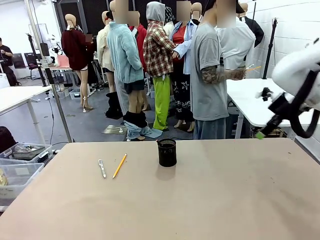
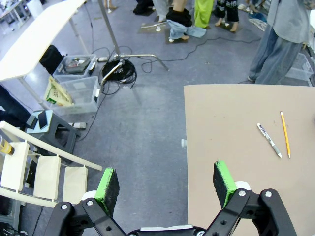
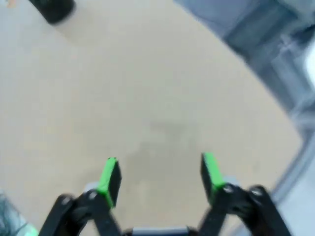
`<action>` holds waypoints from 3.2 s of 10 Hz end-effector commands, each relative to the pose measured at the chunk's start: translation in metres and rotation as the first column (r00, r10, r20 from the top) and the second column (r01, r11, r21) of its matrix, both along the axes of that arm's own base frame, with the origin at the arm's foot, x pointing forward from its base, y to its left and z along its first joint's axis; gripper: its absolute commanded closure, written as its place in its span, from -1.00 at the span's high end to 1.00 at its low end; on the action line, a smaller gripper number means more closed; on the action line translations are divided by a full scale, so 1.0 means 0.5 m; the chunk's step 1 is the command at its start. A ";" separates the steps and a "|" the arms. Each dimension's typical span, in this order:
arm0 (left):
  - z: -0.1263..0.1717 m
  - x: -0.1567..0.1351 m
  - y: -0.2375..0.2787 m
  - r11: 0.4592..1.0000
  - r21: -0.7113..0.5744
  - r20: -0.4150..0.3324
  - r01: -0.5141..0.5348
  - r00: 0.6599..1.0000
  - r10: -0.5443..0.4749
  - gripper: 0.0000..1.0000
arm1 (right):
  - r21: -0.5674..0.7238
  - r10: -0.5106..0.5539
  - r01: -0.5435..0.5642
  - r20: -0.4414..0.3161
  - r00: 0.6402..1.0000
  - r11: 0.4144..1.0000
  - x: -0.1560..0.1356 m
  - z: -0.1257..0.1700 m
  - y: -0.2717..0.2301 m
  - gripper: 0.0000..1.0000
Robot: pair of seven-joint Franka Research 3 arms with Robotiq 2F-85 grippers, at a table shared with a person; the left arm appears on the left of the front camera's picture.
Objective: Place the pens into the pen holder.
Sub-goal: Pick up a writing instrument from the table and place it into the Pen holder.
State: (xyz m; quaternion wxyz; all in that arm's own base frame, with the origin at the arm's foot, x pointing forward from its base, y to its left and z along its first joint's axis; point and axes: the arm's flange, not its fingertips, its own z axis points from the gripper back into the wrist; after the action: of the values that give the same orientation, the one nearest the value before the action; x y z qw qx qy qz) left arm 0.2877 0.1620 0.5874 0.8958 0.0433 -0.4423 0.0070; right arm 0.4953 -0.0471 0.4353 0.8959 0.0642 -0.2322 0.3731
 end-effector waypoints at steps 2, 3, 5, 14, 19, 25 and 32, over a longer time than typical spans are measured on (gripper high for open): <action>0.000 0.005 -0.001 1.000 -0.010 0.011 -0.012 1.000 0.013 1.00 | -0.166 -0.256 0.217 -0.267 0.929 0.962 -0.037 0.073 -0.031 0.60; 0.000 0.005 -0.001 1.000 -0.010 0.011 -0.012 1.000 0.013 1.00 | -0.212 -0.340 0.289 -0.273 0.900 0.934 -0.046 0.084 -0.052 0.60; 0.000 0.005 -0.001 1.000 -0.010 0.011 -0.012 1.000 0.013 1.00 | -0.242 -0.412 0.350 -0.289 0.864 0.905 -0.064 0.076 -0.079 0.60; -0.055 0.279 -0.432 0.998 0.032 -0.416 -0.057 0.907 0.065 1.00 | -0.247 -0.371 0.313 -0.241 0.897 0.917 -0.068 0.061 -0.090 0.60; -0.155 0.302 -0.502 0.998 0.008 -0.500 -0.065 0.864 0.061 1.00 | -0.247 -0.371 0.313 -0.241 0.897 0.917 -0.068 0.061 -0.090 0.60; -0.288 0.424 -0.523 0.896 -0.254 -0.693 -0.363 0.715 0.093 1.00 | -0.247 -0.371 0.313 -0.241 0.897 0.917 -0.068 0.061 -0.090 0.60; -0.492 0.502 -0.605 0.900 -0.080 -0.778 -0.428 0.591 0.212 1.00 | -0.247 -0.371 0.313 -0.241 0.897 0.917 -0.068 0.061 -0.090 0.60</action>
State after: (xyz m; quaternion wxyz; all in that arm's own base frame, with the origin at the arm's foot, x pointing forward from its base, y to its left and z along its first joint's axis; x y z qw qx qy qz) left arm 0.5332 -0.1402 0.3443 0.9813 -0.0152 -0.0118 0.1918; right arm 0.4615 -0.0905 0.4691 0.9757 -0.0059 -0.0659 0.2089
